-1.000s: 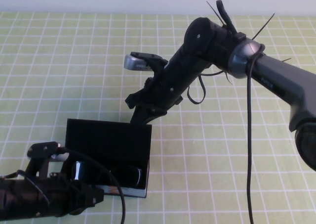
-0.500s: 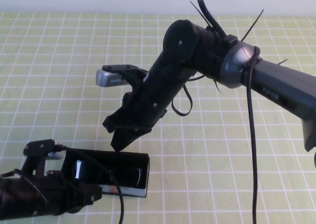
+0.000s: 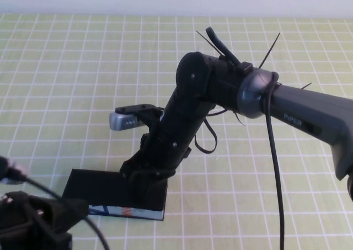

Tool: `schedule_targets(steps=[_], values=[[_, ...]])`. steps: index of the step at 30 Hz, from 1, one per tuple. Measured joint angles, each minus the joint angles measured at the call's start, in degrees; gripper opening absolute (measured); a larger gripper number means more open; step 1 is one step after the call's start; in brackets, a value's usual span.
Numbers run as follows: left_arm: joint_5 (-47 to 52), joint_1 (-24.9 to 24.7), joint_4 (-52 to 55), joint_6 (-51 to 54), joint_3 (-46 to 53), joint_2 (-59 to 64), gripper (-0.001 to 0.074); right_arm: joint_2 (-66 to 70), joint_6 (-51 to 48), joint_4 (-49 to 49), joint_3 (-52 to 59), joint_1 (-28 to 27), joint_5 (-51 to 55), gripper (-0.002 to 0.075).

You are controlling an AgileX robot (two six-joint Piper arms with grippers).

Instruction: Return glasses to glasses case

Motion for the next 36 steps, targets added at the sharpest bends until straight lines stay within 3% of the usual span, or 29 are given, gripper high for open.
schedule_targets(steps=[13,20,28,36], values=[[-5.5,0.0,2.7,-1.8,0.3,-29.0,-0.0004,0.9,-0.3,0.1,0.1,0.0,-0.1,-0.0011],[-21.3,0.0,5.0,-1.8,2.0,-38.9,-0.0004,-6.4,-0.5,-2.5,2.1,0.0,-0.2,-0.0011],[-42.5,0.0,4.5,-1.8,10.4,-45.8,-0.0004,-28.0,2.9,-3.9,16.9,0.0,-6.9,-0.0011],[-39.3,0.0,4.2,-1.9,15.5,-45.9,-0.0004,-51.4,6.1,-5.1,37.5,0.0,-17.4,-0.0011]])
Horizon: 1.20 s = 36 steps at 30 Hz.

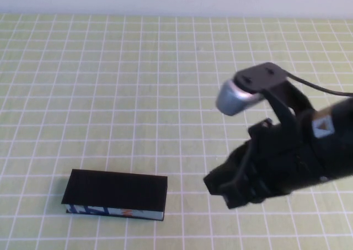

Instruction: Return glasses to glasses case

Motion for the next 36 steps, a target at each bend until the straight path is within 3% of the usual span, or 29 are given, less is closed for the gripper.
schedule_targets(steps=[7,18,27,36], values=[[4.0,0.0,0.0,0.0,5.6,0.0,-0.0004,-21.1,0.4,-0.8,17.4,0.0,-12.7,-0.0011],[9.4,0.0,0.0,0.0,6.0,0.0,-0.0004,-48.0,1.8,-0.4,38.2,0.0,-26.7,-0.0011],[9.5,0.0,0.0,0.0,6.0,0.0,-0.0004,-50.8,1.8,-0.9,44.5,0.0,-26.4,-0.0011],[9.5,0.0,0.0,0.0,6.0,0.0,-0.0004,-50.9,1.8,-8.3,45.2,0.0,-29.9,-0.0011]])
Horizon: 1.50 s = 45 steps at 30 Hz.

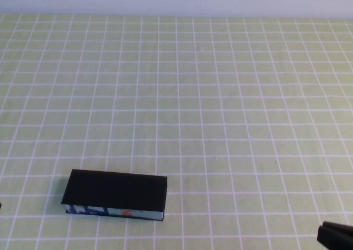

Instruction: Return glasses to glasses case

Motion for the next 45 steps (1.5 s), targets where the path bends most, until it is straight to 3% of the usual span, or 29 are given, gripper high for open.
schedule_targets(steps=[4,11,15,22,32,45], values=[[0.0,0.0,0.0,0.0,0.0,0.0,-0.0004,-0.9,0.0,-1.2,3.2,-6.0,-7.6,-0.0011],[0.0,0.0,0.0,0.0,0.0,0.0,-0.0004,-8.3,0.0,-1.5,11.8,-27.8,-13.3,-0.0011],[0.0,0.0,0.0,0.0,0.0,0.0,-0.0004,-15.8,-0.2,-1.7,16.5,-34.1,-15.7,-0.0011],[0.0,0.0,0.0,0.0,0.0,0.0,-0.0004,-21.3,-1.1,-1.7,19.9,-35.4,-15.6,-0.0011],[0.0,0.0,0.0,0.0,0.0,0.0,-0.0004,-21.3,-1.4,-6.0,19.9,-35.4,-2.4,-0.0011],[0.0,0.0,0.0,0.0,0.0,0.0,-0.0004,-21.3,-1.4,-6.0,19.9,-35.4,-2.0,-0.0011]])
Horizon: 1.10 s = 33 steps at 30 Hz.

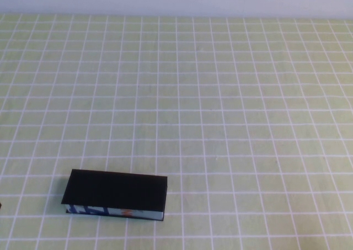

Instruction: Return glasses to glasses case

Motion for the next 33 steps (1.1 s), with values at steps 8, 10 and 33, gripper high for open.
schedule_targets(steps=[8,10,33], values=[[0.0,0.0,0.0,0.0,0.0,0.0,-0.0004,0.0,0.0,0.0,0.0,0.0,0.0,-0.0011],[0.0,0.0,0.0,0.0,0.0,0.0,-0.0004,0.0,0.0,0.0,0.0,0.0,0.0,-0.0011],[2.0,0.0,55.0,-49.6,0.0,-3.2,-0.0004,-0.1,0.1,0.0,0.0,0.0,0.0,-0.0011]])
